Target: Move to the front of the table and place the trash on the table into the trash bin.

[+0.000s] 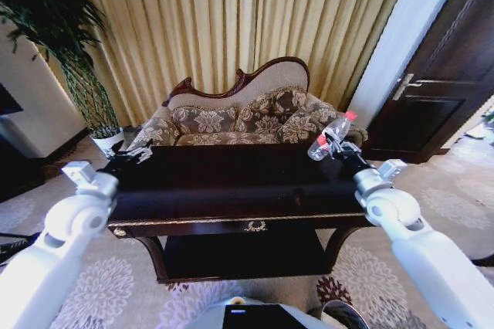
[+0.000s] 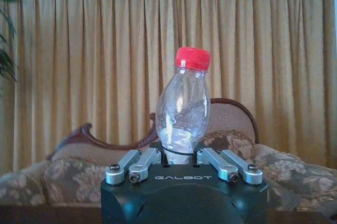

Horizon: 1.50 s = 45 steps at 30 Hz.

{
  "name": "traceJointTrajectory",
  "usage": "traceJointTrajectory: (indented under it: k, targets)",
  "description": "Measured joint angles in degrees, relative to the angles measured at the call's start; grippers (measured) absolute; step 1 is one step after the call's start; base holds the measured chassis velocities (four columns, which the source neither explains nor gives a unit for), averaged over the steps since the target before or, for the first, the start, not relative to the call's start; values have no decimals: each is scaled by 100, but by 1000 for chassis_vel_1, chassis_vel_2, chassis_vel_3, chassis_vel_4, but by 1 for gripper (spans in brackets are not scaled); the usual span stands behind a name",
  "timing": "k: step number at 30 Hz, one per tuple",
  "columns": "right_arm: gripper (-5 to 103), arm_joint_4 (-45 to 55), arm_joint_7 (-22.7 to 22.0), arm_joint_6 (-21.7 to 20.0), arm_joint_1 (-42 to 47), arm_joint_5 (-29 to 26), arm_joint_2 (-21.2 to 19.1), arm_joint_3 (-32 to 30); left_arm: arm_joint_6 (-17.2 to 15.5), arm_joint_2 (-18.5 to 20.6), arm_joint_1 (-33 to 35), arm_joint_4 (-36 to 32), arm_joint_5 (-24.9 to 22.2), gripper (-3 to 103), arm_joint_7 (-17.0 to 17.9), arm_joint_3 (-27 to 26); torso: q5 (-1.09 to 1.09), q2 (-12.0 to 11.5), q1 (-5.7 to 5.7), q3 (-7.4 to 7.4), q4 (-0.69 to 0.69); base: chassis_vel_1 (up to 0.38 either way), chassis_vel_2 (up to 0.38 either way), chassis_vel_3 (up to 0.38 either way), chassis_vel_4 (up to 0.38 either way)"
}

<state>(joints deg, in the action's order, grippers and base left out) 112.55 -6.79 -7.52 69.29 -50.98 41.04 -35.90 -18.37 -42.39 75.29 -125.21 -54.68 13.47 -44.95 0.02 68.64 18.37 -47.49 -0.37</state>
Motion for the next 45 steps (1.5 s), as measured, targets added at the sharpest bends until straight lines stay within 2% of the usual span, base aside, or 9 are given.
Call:
traceJointTrajectory:
  k: [2, 8, 27, 45]
  targets:
    - [25, -51, 0, 45, 87, 79, -209, 23, 11, 62, 40, -51, -5, 100, -28, -4, -2, 0, 0, 0, -2, 0, 0, 0, 0]
    - [25, -85, 0, 126, 143, 201, -362, 19, 29, 65, -8, -17, 15, 100, -52, 81, -2, 0, 0, 0, -2, 0, 0, 0, 0]
    - [25, -7, -1, 131, 194, 332, -256, 23, 203, 81, -27, 270, 39, 100, -127, 107, -2, 0, 2, -1, 0, 13, -14, -14, 15]
    - [25, 31, -2, 143, 250, 348, -132, -8, 213, 103, -106, 289, 42, 100, -179, 178, -2, 2, -1, 0, 0, 130, -143, -130, 140]
